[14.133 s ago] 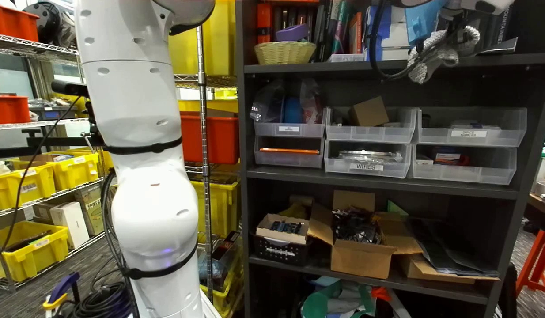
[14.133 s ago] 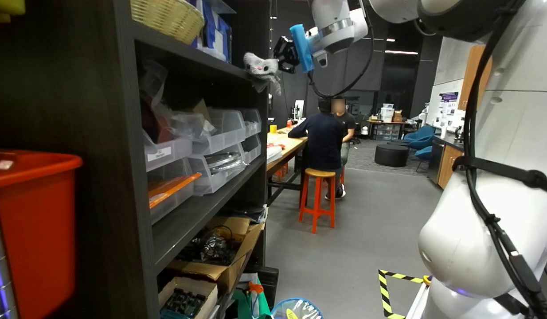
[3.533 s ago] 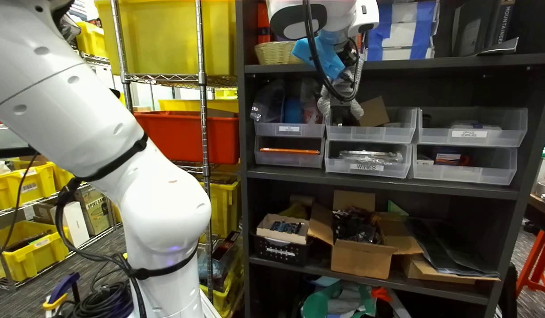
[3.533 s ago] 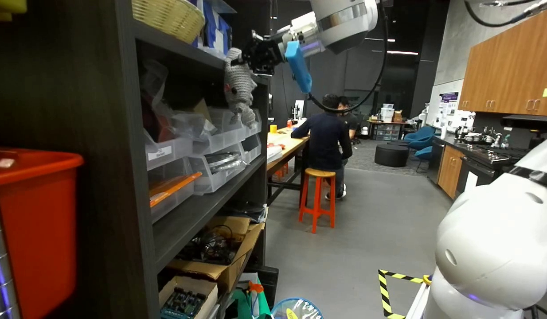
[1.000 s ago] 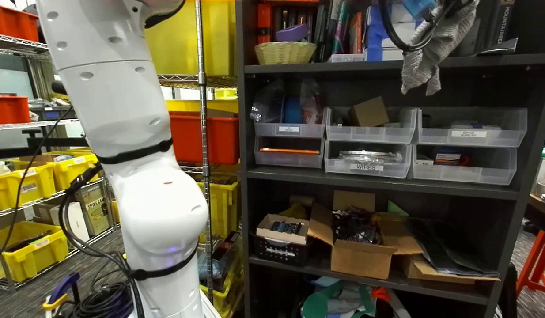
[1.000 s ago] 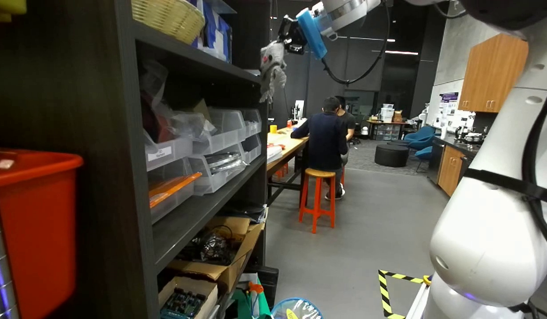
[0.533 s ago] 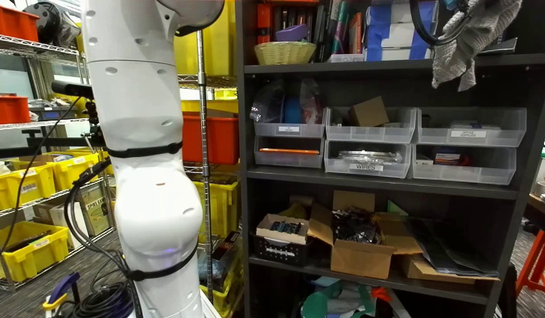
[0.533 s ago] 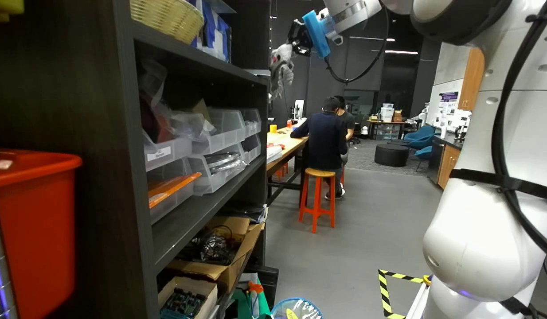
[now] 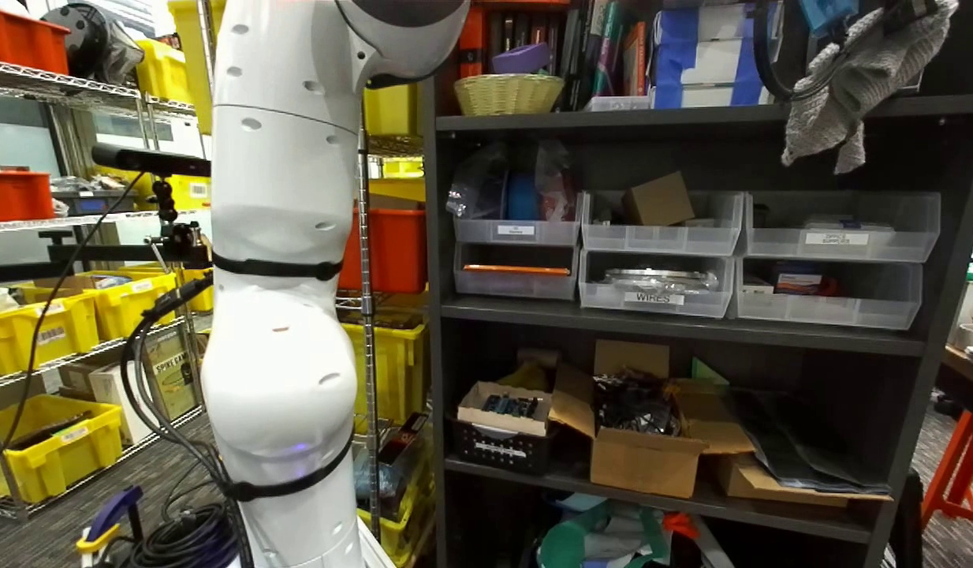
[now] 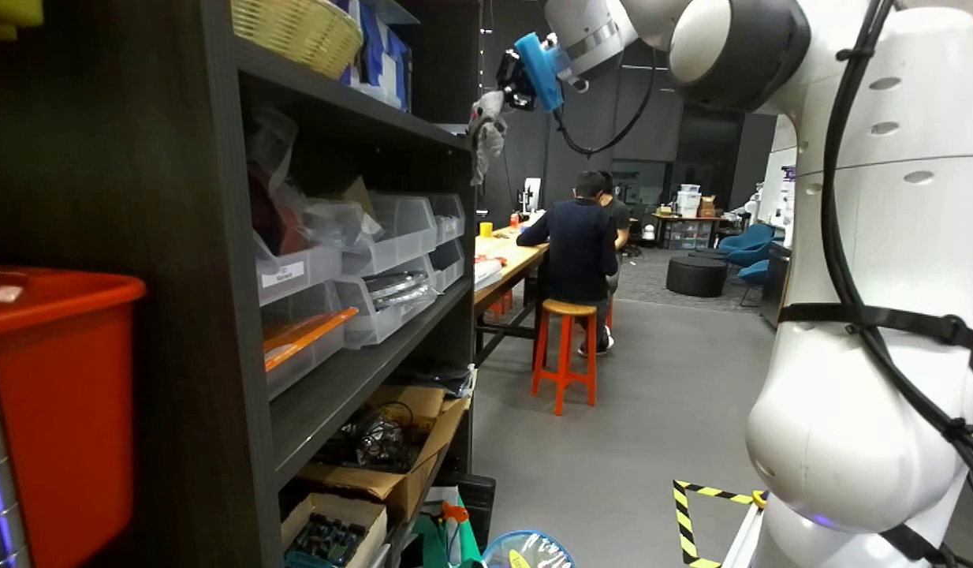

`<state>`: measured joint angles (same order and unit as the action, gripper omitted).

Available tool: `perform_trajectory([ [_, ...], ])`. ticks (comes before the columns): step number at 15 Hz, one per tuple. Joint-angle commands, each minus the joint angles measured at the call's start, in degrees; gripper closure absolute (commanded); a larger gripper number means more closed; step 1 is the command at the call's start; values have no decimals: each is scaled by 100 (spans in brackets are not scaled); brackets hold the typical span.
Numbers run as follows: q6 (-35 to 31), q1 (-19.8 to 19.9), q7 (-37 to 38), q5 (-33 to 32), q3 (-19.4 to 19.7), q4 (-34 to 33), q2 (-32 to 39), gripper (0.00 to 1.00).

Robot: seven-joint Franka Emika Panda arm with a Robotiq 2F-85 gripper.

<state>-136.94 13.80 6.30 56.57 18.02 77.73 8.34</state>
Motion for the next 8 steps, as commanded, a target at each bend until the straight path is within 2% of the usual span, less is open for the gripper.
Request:
perform_trajectory([
  [1,-8,148,314,-161,-211,-386,293,97],
  [2,-19,-20,273,-176,-81,-315,296,97],
  [8,-116,-195,-53,-358,-152,116,189,97],
])
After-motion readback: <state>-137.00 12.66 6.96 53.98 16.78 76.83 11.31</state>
